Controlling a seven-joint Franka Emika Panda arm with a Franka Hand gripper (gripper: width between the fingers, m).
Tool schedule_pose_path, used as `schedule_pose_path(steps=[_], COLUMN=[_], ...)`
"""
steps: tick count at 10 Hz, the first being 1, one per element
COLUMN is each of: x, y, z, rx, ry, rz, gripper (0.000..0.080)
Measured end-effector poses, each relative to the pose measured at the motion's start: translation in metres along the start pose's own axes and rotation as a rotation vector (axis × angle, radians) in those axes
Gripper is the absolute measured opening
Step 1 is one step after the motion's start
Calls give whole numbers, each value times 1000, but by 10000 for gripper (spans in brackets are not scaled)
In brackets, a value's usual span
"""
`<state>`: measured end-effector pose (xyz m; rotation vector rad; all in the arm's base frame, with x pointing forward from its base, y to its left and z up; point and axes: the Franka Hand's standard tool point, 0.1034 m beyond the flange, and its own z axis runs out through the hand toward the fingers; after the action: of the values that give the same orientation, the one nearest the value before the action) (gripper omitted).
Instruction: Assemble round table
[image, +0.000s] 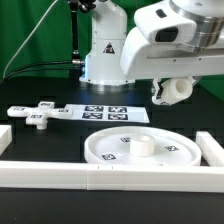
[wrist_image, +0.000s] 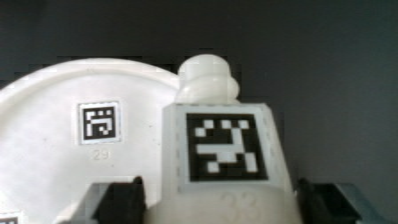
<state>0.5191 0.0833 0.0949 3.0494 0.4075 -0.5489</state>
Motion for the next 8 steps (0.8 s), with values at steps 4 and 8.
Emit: schedule_pose_path(steps=[4,8], x=[9,15], y=[11,19], z=[-13,-26], rx=[-24,-56], ry=[275,569], rz=[-5,-20], gripper=[409,409])
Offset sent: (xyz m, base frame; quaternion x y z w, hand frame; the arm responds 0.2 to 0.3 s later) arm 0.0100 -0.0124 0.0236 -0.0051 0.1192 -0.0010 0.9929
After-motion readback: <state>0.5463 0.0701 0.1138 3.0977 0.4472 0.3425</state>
